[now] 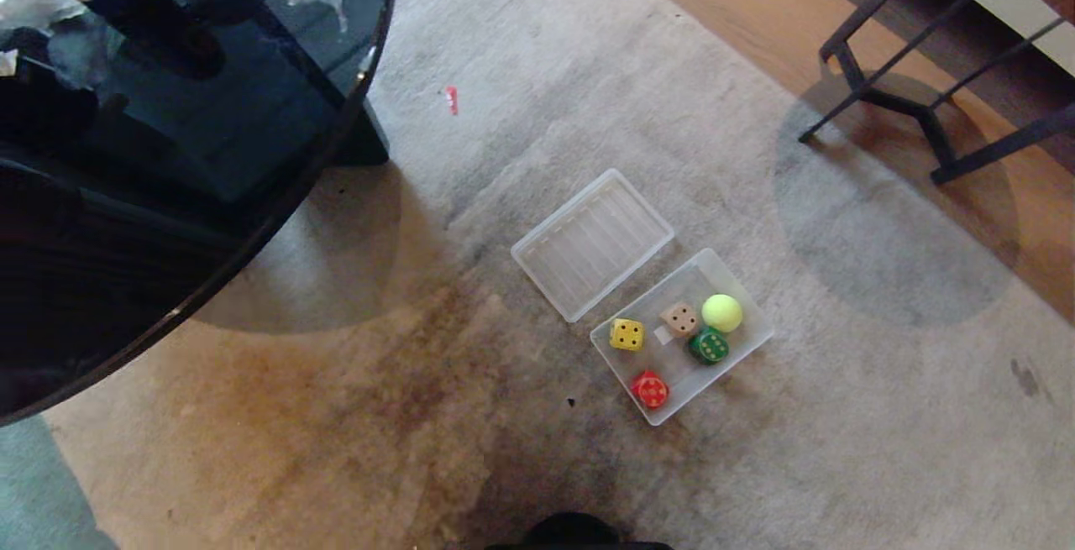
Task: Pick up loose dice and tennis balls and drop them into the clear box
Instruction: Put the ball in the box
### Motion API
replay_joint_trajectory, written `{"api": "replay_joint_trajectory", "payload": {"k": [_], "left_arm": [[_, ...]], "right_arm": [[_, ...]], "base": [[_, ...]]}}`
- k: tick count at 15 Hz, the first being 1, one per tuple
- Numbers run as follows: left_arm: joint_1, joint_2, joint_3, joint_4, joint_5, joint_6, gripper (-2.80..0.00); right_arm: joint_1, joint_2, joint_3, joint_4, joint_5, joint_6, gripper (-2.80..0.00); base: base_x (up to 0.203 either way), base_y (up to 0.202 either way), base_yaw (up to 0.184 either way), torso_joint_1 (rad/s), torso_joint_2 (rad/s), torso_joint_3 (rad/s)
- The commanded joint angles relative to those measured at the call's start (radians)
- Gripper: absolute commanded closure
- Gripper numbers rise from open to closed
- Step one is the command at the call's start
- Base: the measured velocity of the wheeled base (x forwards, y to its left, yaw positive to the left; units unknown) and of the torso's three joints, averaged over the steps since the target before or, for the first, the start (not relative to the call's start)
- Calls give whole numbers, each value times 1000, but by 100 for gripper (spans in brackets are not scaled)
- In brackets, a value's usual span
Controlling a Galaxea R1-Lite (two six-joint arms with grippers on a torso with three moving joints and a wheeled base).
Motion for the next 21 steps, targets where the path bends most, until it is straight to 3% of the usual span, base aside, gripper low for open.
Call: {"api": "replay_joint_trajectory", "payload": {"k": [1,9,11,13,16,18,21], "left_arm": [[0,0,0,0,0,0,0],[0,0,0,0,0,0,0],[0,0,0,0,0,1,0],[0,0,0,0,0,0,0],[0,0,0,0,0,0,0],[0,0,0,0,0,0,0],[0,0,0,0,0,0,0]], "right_arm": [[0,0,3,-1,0,-1,0],[0,0,1,5,2,-7,0],[0,10,-83,44,6,-3,0],[0,109,-264,141,14,9,0],[0,159,-324,193,25,34,0],[1,275,-363,154,36,74,0],[2,697,-420,-24,46,131,0]], "base": [[-2,1,82,2,-1,10],[0,0,0,0,0,0],[0,0,0,0,0,0],[0,0,0,0,0,0],[0,0,0,0,0,0],[0,0,0,0,0,0],[0,0,0,0,0,0]]}}
